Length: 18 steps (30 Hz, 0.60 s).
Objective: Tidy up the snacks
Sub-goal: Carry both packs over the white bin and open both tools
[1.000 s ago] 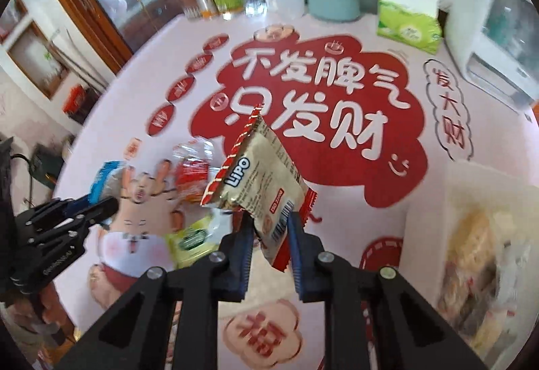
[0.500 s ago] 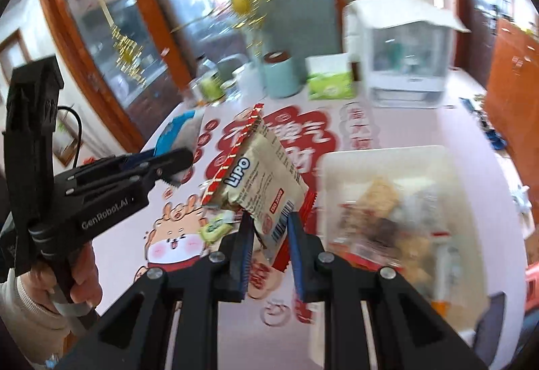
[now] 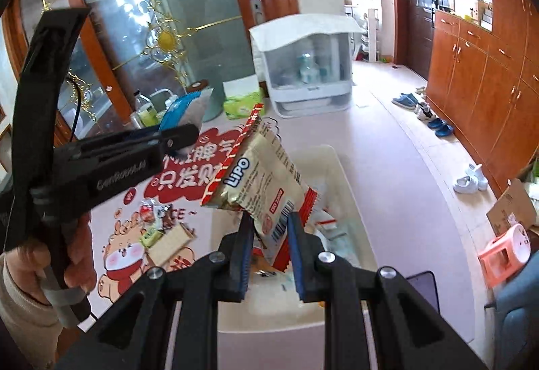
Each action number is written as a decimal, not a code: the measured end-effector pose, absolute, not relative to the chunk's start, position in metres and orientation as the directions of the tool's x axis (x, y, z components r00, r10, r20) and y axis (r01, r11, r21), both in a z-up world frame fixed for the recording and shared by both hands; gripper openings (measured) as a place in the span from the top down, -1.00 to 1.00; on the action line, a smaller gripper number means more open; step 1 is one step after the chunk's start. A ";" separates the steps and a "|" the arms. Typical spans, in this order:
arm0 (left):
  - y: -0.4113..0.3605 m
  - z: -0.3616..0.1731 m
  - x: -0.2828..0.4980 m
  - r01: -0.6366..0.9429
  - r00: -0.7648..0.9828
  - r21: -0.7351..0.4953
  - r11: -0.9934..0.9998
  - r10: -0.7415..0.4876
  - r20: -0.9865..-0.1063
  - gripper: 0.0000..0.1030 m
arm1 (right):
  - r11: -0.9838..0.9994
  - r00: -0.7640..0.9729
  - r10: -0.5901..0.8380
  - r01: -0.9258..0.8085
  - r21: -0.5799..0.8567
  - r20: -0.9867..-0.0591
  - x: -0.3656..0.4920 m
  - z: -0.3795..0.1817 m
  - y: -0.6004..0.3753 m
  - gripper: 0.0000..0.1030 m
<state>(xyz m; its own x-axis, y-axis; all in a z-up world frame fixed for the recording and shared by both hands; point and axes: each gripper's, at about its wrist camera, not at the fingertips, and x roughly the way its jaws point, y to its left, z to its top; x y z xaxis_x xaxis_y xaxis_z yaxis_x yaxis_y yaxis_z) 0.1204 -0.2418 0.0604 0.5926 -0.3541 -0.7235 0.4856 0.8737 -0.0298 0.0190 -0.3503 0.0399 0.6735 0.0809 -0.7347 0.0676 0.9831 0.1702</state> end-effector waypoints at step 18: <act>-0.236 0.034 0.134 0.373 0.640 0.123 0.919 -0.159 -0.752 -0.67 | 0.994 0.559 0.071 0.031 0.107 -0.826 0.035 -0.002 -0.341 0.26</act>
